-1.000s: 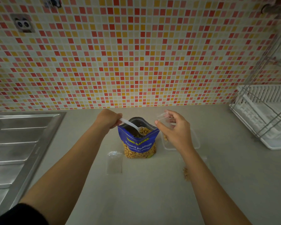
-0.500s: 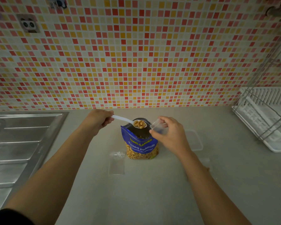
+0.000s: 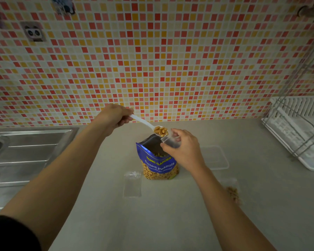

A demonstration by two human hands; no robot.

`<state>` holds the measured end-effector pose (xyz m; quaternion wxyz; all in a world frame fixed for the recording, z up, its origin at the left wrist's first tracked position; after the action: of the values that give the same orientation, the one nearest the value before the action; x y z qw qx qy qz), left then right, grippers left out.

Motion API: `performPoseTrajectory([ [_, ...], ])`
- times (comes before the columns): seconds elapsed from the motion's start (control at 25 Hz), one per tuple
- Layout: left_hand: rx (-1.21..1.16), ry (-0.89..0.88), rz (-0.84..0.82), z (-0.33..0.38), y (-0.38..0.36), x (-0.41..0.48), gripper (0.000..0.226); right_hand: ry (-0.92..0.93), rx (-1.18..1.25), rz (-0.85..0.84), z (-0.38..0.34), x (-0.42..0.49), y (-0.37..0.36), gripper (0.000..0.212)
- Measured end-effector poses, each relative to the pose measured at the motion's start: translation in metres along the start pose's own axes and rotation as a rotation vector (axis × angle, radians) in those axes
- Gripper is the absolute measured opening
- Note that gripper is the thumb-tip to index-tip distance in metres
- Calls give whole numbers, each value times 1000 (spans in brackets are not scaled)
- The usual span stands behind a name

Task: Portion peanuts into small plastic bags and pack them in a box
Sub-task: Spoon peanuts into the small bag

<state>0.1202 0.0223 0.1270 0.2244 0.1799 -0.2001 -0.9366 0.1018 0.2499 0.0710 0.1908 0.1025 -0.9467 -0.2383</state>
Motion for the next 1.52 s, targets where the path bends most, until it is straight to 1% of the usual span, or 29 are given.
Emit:
performPoseTrajectory([
  [0.08,94,-60,-3,13,-4,-4,19,0,27,19,0,1,0,56],
  [0.12,157,-119,1,23,-6,-7,19,2,41,25,0,1,0,54],
  [0.2,320,-310,5,50,-12,-21,17,8,79,40,-2,2,-1,50],
  [0.32,669,-645,24,91,-25,-55,13,3,115,53,-7,4,-1,47],
  [0.36,739,-711,54,101,-23,-65,12,6,112,51,-8,4,-1,46],
  [0.4,761,-741,88,108,-16,-71,11,9,110,49,-8,5,-1,46],
  [0.48,666,-707,161,114,7,-72,11,3,111,59,-5,4,3,49],
  [0.56,570,-614,217,99,23,-59,14,-35,145,80,1,3,10,54],
  [0.64,679,-541,202,67,9,-43,18,-73,191,121,6,1,19,55],
  [0.8,967,-559,-9,2,-62,-28,26,-99,188,196,9,-1,39,44],
  [0.88,1034,-541,-22,-13,-75,-27,27,-115,186,203,10,-2,47,43],
  [0.96,984,-500,41,-16,-71,-28,33,-123,207,206,9,-2,54,41],
  [1.0,908,-489,115,-12,-65,-31,36,-119,214,204,8,-2,57,40],
  [1.08,704,-546,262,2,-57,-46,30,-111,222,196,6,-1,62,36],
  [1.12,626,-596,266,10,-62,-59,26,-108,226,195,5,0,65,34],
  [1.16,586,-636,234,16,-73,-74,24,-101,233,194,4,0,67,32],
  [1.24,572,-650,157,16,-104,-100,29,-102,258,183,5,1,73,31],
  [1.36,497,-539,135,2,-143,-116,44,-138,326,141,14,1,84,28],
  [1.44,367,-472,159,-5,-157,-117,38,-191,381,97,27,-1,88,28],
  [1.52,237,-385,144,-14,-169,-115,24,-284,509,3,46,-2,88,37],
])
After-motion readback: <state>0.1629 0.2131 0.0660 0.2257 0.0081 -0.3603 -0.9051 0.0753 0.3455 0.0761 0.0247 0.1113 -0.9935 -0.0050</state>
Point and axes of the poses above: each hand's wrist, its own x-axis towards the middle knuckle, its own y-axis out of the back of the hand, z = x × y, the point moved 5 cm from there along x, towards the middle knuckle, and after that the axes turned 11 degrees about x, right-handed, at the moved point
